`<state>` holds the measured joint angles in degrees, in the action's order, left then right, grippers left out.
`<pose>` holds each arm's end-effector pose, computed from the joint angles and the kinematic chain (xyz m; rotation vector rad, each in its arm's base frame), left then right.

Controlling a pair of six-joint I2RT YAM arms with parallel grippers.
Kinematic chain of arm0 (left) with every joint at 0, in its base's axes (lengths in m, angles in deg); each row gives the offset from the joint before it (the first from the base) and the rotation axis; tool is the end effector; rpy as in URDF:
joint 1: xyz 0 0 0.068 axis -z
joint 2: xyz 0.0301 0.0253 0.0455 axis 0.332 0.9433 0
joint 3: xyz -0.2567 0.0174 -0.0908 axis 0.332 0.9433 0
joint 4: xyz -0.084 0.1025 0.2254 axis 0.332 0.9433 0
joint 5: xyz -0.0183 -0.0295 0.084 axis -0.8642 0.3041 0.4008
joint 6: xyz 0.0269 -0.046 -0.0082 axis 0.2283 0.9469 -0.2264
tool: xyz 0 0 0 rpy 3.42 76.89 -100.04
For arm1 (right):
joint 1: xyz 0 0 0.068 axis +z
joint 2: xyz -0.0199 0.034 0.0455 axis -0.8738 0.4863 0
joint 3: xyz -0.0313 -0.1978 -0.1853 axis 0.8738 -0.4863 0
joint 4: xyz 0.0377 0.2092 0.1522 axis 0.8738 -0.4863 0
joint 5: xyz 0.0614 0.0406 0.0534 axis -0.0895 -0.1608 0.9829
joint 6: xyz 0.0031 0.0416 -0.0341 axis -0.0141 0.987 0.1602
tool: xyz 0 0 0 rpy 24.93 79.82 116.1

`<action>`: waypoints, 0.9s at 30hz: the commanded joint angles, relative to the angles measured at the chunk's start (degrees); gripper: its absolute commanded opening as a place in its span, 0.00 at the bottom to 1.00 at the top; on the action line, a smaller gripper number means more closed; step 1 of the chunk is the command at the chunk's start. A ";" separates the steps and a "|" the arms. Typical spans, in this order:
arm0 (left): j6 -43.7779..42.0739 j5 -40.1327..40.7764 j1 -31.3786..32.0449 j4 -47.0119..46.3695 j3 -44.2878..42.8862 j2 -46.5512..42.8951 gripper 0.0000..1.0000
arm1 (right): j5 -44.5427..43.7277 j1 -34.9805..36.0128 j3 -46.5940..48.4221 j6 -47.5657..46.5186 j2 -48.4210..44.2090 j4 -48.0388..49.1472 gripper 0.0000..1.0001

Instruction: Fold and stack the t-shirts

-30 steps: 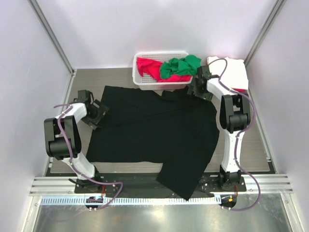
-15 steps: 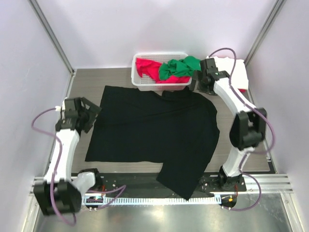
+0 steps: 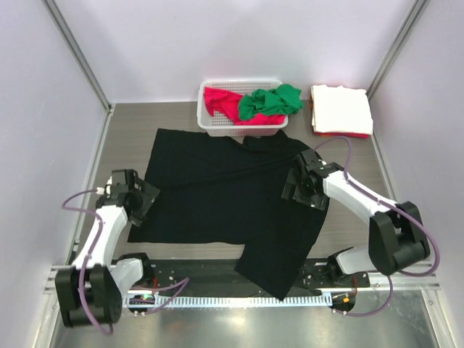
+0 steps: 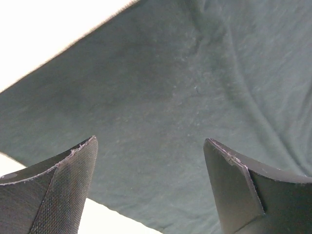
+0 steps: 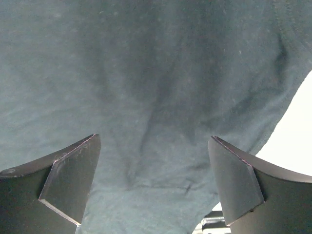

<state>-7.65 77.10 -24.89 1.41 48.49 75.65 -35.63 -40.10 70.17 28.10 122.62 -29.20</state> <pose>0.1759 0.0178 0.2044 -1.3782 2.2428 -0.2876 0.2295 0.0831 0.2016 0.4360 2.7655 0.0974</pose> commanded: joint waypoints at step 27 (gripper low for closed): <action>-9.62 -7.67 4.97 -7.38 -21.34 30.67 0.92 | -15.23 -10.25 31.22 -10.98 25.61 -6.38 0.98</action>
<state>-15.11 65.17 -19.81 -10.53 25.12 116.40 -47.08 -50.14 102.93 17.10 157.00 -31.95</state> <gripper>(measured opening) 0.919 0.978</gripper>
